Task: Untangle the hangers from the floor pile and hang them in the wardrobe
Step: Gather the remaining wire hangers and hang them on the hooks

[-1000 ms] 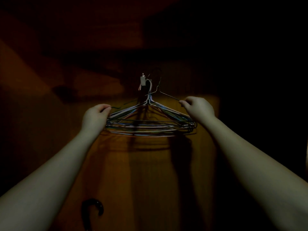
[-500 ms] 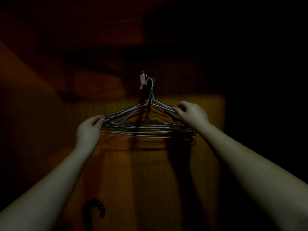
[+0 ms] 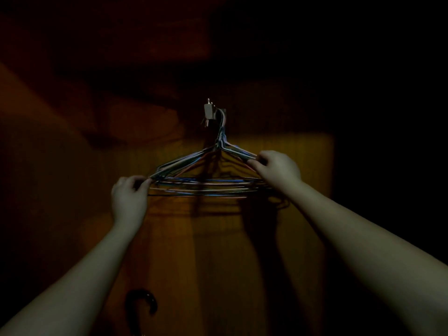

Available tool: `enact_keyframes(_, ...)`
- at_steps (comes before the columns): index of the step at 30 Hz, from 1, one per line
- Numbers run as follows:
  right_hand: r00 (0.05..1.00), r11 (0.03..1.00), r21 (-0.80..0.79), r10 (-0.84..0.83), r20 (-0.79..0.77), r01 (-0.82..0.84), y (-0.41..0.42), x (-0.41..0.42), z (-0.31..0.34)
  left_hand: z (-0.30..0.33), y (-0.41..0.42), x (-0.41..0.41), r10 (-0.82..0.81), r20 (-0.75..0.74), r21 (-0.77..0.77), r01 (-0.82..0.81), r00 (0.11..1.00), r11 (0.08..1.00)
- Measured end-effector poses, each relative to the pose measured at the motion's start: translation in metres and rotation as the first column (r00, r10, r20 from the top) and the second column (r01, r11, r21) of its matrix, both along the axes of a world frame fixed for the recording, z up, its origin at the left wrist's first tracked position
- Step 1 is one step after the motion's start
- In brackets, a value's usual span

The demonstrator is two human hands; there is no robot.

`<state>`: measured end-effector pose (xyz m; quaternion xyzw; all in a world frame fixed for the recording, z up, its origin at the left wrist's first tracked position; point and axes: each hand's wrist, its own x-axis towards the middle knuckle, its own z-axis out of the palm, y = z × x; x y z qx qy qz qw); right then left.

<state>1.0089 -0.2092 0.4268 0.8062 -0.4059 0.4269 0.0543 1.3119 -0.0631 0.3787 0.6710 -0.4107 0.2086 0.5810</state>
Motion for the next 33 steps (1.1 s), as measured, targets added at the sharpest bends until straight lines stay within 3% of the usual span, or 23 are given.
enact_keyframes(4, 0.997, 0.998, 0.004, -0.070, -0.037, 0.070, -0.003, 0.001, 0.004, 0.004, -0.010, 0.001, 0.022, -0.072, 0.015, -0.021, 0.997, 1.000)
enact_keyframes(7, 0.991, 0.994, -0.023, -0.109, -0.083, 0.108, -0.005, 0.002, 0.006, 0.003, -0.015, 0.003, 0.025, -0.042, 0.086, -0.021, 0.999, 0.996)
enact_keyframes(13, 0.984, 0.994, -0.053, -0.106, -0.140, 0.099, -0.018, -0.006, 0.009, -0.001, -0.015, 0.006, 0.166, 0.199, 0.135, -0.194, 0.966, 0.972)
enact_keyframes(17, 0.968, 0.995, 0.063, -0.058, -0.245, 0.076, -0.027, -0.014, 0.013, 0.014, -0.018, 0.008, 0.069, 0.331, 0.161, -0.129, 0.941, 0.979)
enact_keyframes(20, 0.952, 0.986, 0.145, -0.029, -0.305, 0.077, -0.034, -0.016, 0.018, 0.037, -0.029, 0.003, -0.039, 0.422, 0.279, -0.089, 0.906, 0.956)
enact_keyframes(25, 0.957, 0.971, 0.230, 0.005, -0.291, 0.064, -0.037, 0.001, 0.026, 0.068, -0.054, -0.006, -0.168, 0.405, 0.530, -0.081, 0.899, 0.844)
enact_keyframes(28, 0.961, 0.965, 0.249, -0.009, -0.276, 0.080, -0.039, 0.012, 0.026, 0.070, -0.070, -0.002, -0.211, 0.286, 0.655, -0.030, 0.935, 0.755)
enact_keyframes(33, 0.974, 0.972, 0.213, -0.045, -0.220, 0.093, -0.043, 0.020, 0.019, 0.060, -0.086, 0.001, -0.208, 0.252, 0.637, 0.000, 0.945, 0.771)
